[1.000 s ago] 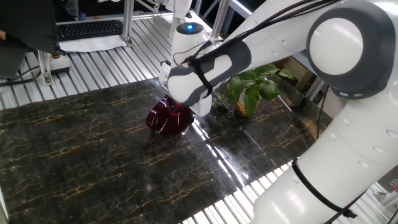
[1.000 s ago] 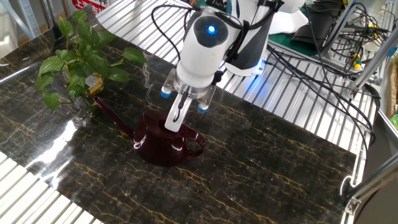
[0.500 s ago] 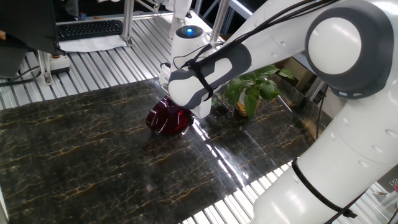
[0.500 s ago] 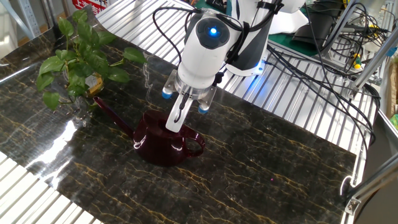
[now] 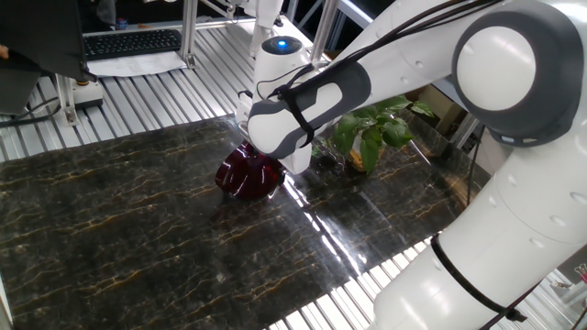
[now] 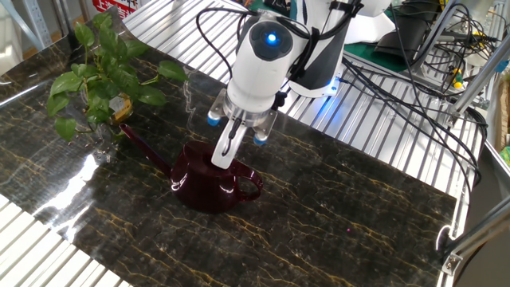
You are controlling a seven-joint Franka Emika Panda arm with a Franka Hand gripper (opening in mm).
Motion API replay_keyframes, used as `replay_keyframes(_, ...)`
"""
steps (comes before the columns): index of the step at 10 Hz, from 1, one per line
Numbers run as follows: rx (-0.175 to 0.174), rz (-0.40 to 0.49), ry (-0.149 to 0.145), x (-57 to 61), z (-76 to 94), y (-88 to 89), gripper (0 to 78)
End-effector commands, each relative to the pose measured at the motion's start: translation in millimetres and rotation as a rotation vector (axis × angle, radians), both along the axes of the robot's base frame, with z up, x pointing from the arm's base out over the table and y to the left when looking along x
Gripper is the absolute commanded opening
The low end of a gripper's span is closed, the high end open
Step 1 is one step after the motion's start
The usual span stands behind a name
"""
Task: Water the plant
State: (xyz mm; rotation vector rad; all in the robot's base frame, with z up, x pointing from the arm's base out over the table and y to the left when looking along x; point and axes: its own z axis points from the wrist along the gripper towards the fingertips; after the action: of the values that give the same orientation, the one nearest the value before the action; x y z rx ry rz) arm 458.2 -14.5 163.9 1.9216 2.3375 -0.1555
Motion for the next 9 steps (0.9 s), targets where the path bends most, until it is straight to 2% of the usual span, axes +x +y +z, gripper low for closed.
replay_keyframes(1, 0.02, -0.015, -0.004, 0.7, 4.3, 0.1, 77.4)
replay_keyframes(2, 0.02, -0.015, -0.004, 0.7, 4.3, 0.1, 1.1)
replay_keyframes(9, 0.02, -0.015, -0.004, 0.7, 4.3, 0.1, 1.1)
